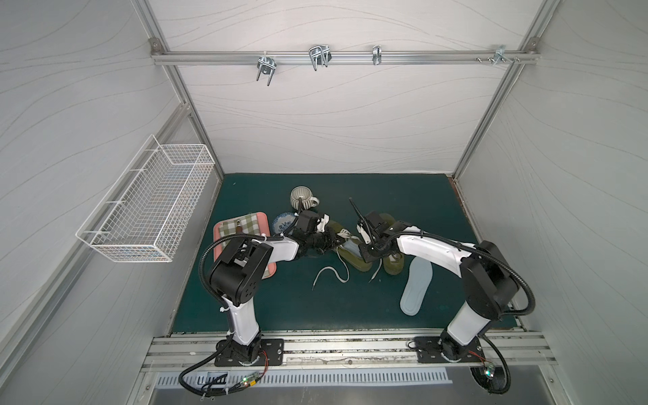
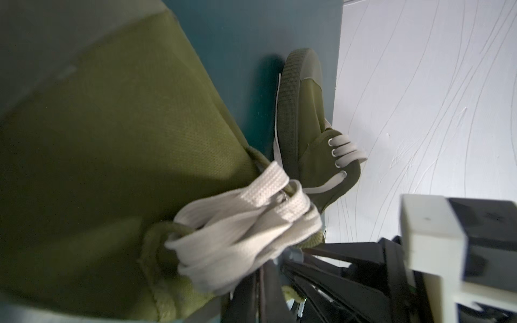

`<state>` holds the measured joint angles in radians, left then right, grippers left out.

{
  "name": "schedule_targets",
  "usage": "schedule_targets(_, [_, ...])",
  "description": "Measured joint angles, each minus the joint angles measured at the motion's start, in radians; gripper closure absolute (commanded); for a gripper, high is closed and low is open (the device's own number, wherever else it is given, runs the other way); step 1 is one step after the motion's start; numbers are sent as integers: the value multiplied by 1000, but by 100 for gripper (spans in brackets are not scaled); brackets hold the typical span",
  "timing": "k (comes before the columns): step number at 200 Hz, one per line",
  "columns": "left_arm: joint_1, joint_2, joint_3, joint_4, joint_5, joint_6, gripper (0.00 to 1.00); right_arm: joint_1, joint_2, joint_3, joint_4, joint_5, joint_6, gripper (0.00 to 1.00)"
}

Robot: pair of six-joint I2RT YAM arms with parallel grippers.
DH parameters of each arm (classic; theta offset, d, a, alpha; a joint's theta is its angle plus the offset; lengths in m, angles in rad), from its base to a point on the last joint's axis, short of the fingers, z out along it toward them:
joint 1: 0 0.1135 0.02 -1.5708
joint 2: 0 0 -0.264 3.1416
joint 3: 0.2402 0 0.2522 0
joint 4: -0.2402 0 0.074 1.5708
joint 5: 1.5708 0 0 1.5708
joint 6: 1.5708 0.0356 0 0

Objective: Insert the insole into the shoe

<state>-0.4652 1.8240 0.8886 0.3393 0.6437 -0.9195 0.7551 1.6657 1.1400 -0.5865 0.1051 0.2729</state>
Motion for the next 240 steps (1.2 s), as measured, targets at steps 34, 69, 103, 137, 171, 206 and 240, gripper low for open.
schedule_targets(34, [0,0,0,0,2,0,100,24,-47,37,-58,35,-3,67])
schedule_targets(69, [0,0,0,0,2,0,100,24,-49,56,-62,36,-4,78])
schedule_targets(103, [0,0,0,0,3,0,100,24,-23,60,-55,16,-2,95])
schedule_targets(137, [0,0,0,0,3,0,100,15,50,49,-14,-1,16,98])
schedule_targets(171, [-1,0,0,0,8,0,100,-26,136,32,26,-74,31,100])
schedule_targets(206, [-1,0,0,1,10,-1,100,7,126,82,-23,-45,18,100])
schedule_targets(240, [-1,0,0,0,11,-1,100,51,110,168,-76,11,-3,100])
